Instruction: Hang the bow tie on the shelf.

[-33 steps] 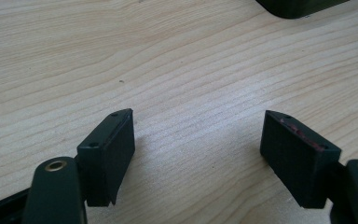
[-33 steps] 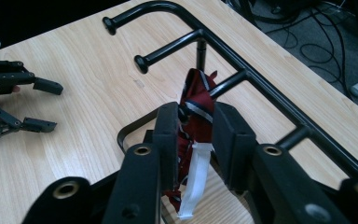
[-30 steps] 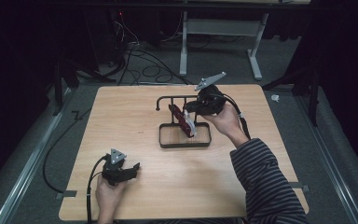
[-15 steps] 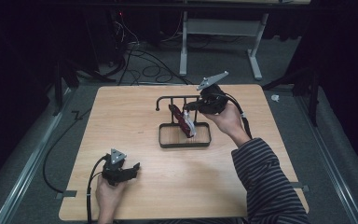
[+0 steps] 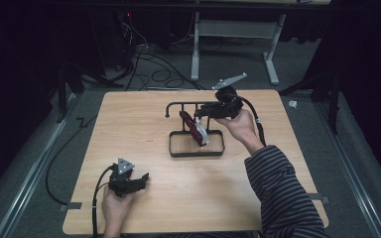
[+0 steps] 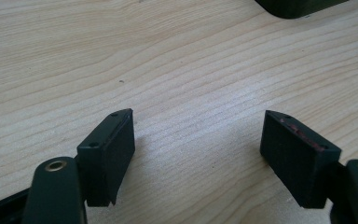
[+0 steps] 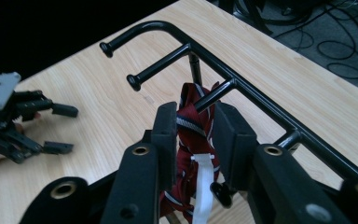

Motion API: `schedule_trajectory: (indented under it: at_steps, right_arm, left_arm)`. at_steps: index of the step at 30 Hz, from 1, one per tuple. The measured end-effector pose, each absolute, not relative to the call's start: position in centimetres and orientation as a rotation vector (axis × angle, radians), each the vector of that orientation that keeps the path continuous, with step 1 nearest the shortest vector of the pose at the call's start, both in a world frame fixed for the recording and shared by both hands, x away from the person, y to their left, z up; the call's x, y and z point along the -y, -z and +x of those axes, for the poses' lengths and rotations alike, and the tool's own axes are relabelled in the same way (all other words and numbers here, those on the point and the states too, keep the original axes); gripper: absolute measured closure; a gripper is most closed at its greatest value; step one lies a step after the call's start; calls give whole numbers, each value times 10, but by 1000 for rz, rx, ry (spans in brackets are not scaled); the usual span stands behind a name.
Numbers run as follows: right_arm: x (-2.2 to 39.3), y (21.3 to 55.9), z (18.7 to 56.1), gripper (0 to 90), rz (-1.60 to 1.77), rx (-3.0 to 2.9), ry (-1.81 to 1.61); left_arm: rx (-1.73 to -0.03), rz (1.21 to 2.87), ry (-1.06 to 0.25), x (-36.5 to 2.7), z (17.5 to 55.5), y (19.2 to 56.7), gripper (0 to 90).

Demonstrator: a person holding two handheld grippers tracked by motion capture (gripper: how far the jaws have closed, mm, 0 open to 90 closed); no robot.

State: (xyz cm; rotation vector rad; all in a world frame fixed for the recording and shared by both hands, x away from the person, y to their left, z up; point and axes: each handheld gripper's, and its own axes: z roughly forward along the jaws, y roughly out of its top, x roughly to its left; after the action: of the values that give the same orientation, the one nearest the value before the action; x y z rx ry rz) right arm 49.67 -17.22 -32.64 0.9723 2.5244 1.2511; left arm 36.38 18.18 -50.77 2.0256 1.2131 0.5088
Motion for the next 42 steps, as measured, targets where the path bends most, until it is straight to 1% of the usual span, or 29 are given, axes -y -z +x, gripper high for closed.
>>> schedule_trajectory:
  at_steps: [10,18,21,22,24,25,26,35,42]
  right_arm:
    - [177,327,502,707,1061,-2523,-1349]
    - [160,324,498,711,1028,-2535,-1240]
    - [158,323,497,762,1014,-2539,-1218]
    - [158,323,496,804,1010,-2543,-1211]
    - [159,321,494,849,992,-2543,-1195]
    - [159,319,492,889,982,-2547,-1186]
    - [159,319,491,900,977,-2541,-1175]
    - [160,312,491,900,933,-2494,-1193]
    - [154,305,497,900,921,-2480,-1192]
  left_arm:
    - [-1214,2028,-509,-182,364,508,267]
    - [-1214,2024,-512,-182,364,508,266]
    - [-1214,2027,-508,-182,364,508,266]
    - [-1214,2026,-508,-182,364,508,266]
    - [-1214,2026,-509,-182,364,508,266]
    - [-1214,2026,-509,-182,364,508,266]
    - [-1214,2026,-510,-182,364,508,266]
    - [-1214,2027,-511,-182,364,508,266]
    - [-1214,2028,-508,-182,364,508,266]
